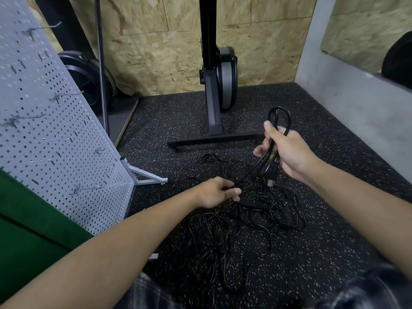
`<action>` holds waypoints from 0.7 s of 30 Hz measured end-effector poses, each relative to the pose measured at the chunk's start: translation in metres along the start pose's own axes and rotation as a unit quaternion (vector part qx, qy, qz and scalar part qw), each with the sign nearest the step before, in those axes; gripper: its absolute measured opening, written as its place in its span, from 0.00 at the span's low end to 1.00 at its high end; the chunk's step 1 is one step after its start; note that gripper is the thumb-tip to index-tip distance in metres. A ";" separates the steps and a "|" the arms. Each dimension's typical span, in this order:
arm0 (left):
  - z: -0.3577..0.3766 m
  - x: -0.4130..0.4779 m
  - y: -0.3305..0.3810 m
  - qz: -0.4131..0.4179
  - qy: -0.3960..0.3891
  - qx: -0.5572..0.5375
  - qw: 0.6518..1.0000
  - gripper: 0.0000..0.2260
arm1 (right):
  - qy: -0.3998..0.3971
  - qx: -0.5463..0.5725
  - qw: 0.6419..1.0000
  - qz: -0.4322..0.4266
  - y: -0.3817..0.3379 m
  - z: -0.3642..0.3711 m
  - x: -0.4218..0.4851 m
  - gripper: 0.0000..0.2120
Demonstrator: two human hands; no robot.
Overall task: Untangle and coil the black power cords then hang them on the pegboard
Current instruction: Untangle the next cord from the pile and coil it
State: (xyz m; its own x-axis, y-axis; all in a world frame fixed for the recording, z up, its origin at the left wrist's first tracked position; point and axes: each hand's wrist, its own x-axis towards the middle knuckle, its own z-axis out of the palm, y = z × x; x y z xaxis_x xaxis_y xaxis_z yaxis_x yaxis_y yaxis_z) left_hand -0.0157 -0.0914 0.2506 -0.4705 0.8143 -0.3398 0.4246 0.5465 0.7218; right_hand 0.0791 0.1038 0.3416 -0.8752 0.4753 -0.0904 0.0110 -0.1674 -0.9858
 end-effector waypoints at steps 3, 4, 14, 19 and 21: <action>-0.008 0.002 -0.005 0.000 0.029 0.035 0.999 0.13 | 0.006 0.001 1.000 0.000 0.001 -0.002 0.000 0.15; -0.010 0.002 -0.005 0.005 0.035 0.046 0.998 0.12 | 0.018 -0.011 1.000 -0.002 0.001 -0.003 0.001 0.16; -0.008 0.000 0.005 0.029 0.022 0.124 0.992 0.13 | 0.115 -0.189 0.974 -0.055 0.000 -0.014 0.005 0.18; -0.018 -0.004 0.014 0.114 0.093 0.129 0.981 0.13 | 0.086 -0.445 0.890 -0.047 -0.006 -0.016 -0.001 0.19; -0.019 -0.004 0.026 0.171 0.123 0.154 0.965 0.11 | 0.069 -0.492 0.868 -0.020 -0.005 -0.014 0.000 0.22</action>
State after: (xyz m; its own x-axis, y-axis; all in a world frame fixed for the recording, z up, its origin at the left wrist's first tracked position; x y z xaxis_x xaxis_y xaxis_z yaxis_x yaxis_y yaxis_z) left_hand -0.0175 -0.0844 0.2818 -0.4147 0.9074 0.0676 0.7795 0.3160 0.5409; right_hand 0.0862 0.1170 0.3447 -0.8188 0.5740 -0.0018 0.4488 0.6382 -0.6256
